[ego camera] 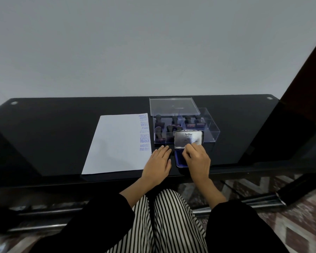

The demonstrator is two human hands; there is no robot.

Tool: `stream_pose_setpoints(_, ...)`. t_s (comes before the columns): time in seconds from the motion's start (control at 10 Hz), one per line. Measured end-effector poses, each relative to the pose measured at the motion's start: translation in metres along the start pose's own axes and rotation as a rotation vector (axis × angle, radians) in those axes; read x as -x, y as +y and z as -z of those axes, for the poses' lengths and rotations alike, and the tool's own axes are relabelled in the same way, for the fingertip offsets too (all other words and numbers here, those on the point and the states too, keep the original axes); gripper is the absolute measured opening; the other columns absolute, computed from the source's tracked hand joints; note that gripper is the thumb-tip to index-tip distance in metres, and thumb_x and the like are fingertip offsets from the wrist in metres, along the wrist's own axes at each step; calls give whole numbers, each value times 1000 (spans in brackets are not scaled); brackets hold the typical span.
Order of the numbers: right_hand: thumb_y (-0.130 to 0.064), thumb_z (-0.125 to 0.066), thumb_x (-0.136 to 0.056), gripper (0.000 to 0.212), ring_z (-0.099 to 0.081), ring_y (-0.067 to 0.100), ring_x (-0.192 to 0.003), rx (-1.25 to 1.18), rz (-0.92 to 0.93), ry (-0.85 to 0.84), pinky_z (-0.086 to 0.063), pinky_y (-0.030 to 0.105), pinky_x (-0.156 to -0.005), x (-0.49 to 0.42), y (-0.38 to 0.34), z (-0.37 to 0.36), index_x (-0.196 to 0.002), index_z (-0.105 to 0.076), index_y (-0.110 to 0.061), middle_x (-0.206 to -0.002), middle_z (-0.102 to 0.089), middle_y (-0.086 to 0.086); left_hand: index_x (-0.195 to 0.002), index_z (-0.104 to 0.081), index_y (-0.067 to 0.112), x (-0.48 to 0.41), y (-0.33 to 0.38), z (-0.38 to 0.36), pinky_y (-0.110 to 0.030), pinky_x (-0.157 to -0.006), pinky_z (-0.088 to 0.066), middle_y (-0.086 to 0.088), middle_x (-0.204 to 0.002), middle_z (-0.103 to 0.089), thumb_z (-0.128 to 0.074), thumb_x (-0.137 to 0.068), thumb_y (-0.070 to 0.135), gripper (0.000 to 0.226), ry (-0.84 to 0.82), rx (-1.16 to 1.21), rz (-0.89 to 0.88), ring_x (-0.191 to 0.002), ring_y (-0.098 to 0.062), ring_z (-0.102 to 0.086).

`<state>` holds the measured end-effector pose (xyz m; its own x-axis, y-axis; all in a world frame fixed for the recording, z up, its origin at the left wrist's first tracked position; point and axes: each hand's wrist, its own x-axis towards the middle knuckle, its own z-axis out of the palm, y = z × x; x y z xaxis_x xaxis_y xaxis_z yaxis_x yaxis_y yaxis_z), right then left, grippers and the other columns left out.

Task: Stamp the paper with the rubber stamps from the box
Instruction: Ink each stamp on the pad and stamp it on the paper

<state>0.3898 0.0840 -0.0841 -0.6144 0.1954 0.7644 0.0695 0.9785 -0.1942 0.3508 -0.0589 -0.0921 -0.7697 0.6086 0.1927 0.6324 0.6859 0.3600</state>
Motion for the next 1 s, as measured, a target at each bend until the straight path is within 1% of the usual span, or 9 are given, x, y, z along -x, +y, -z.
stream_pose_setpoints(0.1, -5, -51, -80, 24, -47, 16, -55, 37, 48, 106, -37, 19, -47, 11, 2, 1, -56, -53, -9, -56, -51, 1, -146, -27, 12, 0, 1, 0, -27, -120, -8, -1, -155, -24, -28, -101, 25, 47, -1, -5, -2, -146, -14, -15)
stream_pose_setpoints(0.2, -4, -52, -80, 24, -37, 15, -61, 68, 67, 193, -35, 26, -56, 22, 2, -1, -57, -54, -9, -56, -51, 3, -146, -27, 12, 0, 1, 0, -27, -120, -7, 0, -155, -24, -28, -100, 25, 47, -4, -5, 1, -146, -14, -14)
stream_pose_setpoints(0.3, -4, -53, -80, 26, -41, 16, -56, 92, 65, 201, -33, 27, -57, 23, 2, -1, -55, -52, -10, -55, -49, 3, -146, -26, 13, 0, 1, 0, -27, -121, -7, 0, -155, -23, -28, -101, 25, 47, -10, -5, 3, -146, -14, -13)
stream_pose_setpoints(0.4, -5, -54, -77, 26, -46, 16, -50, 86, 38, 101, -33, 22, -48, 11, 0, 4, -53, -50, -12, -53, -49, 0, -146, -26, 12, 0, 1, 0, -27, -121, -7, -1, -155, -23, -28, -100, 25, 47, -9, -5, 4, -146, -14, -14)
stream_pose_setpoints(0.5, -3, -66, -71, 28, -45, 15, -44, 60, -32, -57, -30, 23, -35, -4, -3, 7, -52, -47, -13, -49, -46, 0, -146, -26, 13, 0, 1, 0, -27, -120, -6, 0, -155, -23, -28, -100, 25, 47, -10, -9, 5, -146, -14, -13)
stream_pose_setpoints(0.6, -4, -77, -65, 34, -46, 15, -40, 18, -87, -227, -21, 17, -36, -15, -4, 6, -52, -46, -13, -47, -48, 0, -146, -26, 13, 0, 1, 0, -27, -120, -6, 0, -155, -23, -28, -100, 25, 47, -9, -14, 5, -146, -14, -14)
stream_pose_setpoints(0.7, -9, -70, -75, 35, -52, 19, -44, 0, -146, -346, -18, 18, -38, -27, -3, 5, -57, -41, -17, -53, -56, 3, -146, -25, 13, 0, 1, 0, -27, -120, -6, 0, -155, -23, -28, -100, 26, 47, -10, -21, 5, -146, -14, -14)
stream_pose_setpoints(0.8, -18, -52, -90, 24, -60, 24, -65, 24, -225, -477, -33, 26, -53, -36, -2, 1, -67, -44, -17, -72, -65, 8, -146, -25, 13, -1, 1, 0, -27, -120, -6, -1, -156, -23, -28, -100, 25, 47, -12, -18, 6, -146, -14, -13)
stream_pose_setpoints(1.0, -16, -53, -90, 22, -55, 22, -61, 8, -248, -435, -31, 25, -49, -35, -3, 1, -69, -50, -14, -71, -63, 7, -146, -25, 12, -1, 1, 0, -27, -120, -6, -1, -156, -23, -28, -100, 25, 48, -6, -16, 2, -146, -14, -13)
